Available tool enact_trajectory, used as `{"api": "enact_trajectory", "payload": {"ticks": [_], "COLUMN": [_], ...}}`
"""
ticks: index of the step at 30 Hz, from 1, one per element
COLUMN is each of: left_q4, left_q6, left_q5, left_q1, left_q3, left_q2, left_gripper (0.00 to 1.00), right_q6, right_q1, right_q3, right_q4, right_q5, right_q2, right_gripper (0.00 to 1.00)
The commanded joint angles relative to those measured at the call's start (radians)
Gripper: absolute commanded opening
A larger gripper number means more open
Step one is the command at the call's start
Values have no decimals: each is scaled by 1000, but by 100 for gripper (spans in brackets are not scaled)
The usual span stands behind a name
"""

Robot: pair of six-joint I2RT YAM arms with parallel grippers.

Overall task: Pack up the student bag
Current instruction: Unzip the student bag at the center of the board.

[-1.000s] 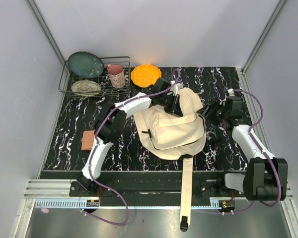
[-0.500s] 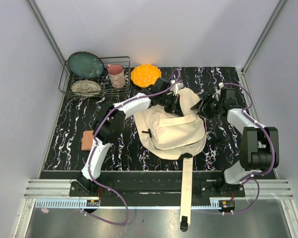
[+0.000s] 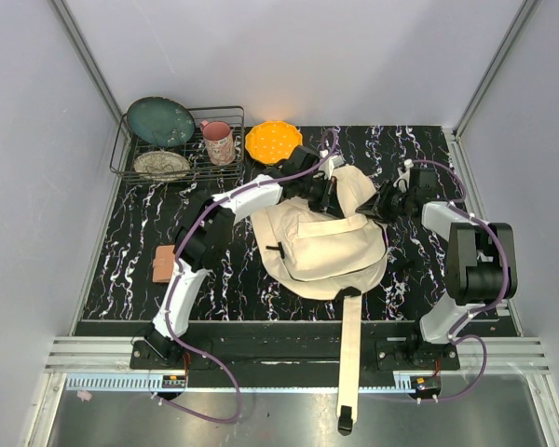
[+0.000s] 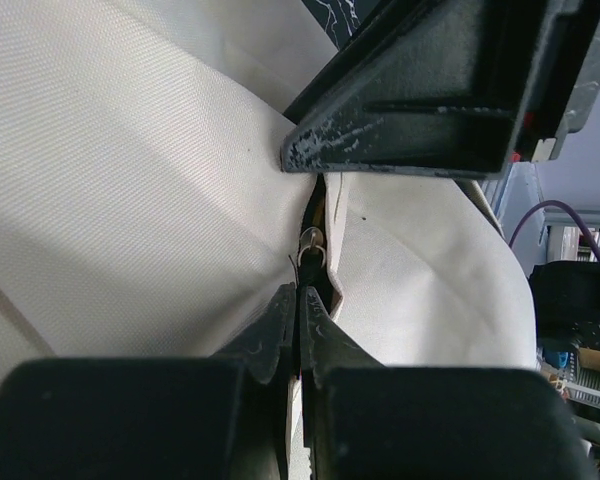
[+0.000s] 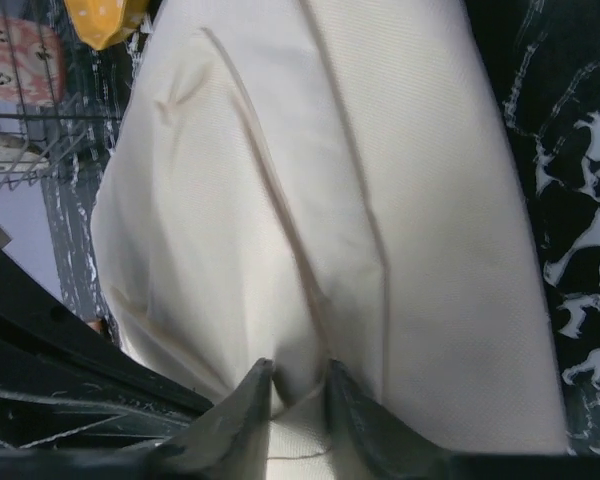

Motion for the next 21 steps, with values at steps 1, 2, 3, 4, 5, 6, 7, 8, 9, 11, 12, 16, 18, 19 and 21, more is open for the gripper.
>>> {"api": "enact_trajectory", "payload": {"ticks": [1,2,3,4,5,6,7,8,9,11,12,16,18,19,21], "left_q4": [31,42,48,54,56,56,54,54,53,42,36,-41,-88,-93,-91], "left_q6": [-7,-10,-15,-18,-18,-18,-18,-18,-15,-7,2,62,99,103,113], "left_q5": [26,28,31,31,31,32,31,32,31,23,17,-31,-86,-92,-116], "left_q1": [-1,1,1,1,1,-1,1,1,-1,1,1,4,10,16,36], "left_q3": [-17,-23,-27,-28,-30,-30,-30,-33,-34,-42,-45,-85,-148,-177,-275], "left_q2": [-80,-82,-83,-85,-83,-83,-85,-85,-85,-91,-92,-129,-154,-181,-217], "left_gripper": [0,0,0,0,0,0,0,0,0,0,0,0,0,0,0], "right_q6": [-22,-19,-15,-12,4,8,10,10,11,4,1,-4,2,4,11], "right_q1": [10,8,10,8,10,8,8,8,10,10,10,8,8,8,8], "right_q3": [33,31,31,31,30,25,24,24,24,17,17,16,13,5,2], "right_q4": [-22,-13,-7,-1,21,30,30,30,26,16,6,-17,-13,-10,2], "right_q5": [-10,-20,-37,-61,-69,-75,-72,-66,-54,6,30,156,174,188,197], "right_q2": [22,29,33,36,39,39,36,27,18,-14,-26,-66,-80,-83,-89], "right_gripper": [27,26,20,9,5,0,0,0,0,0,0,0,0,0,0]}}
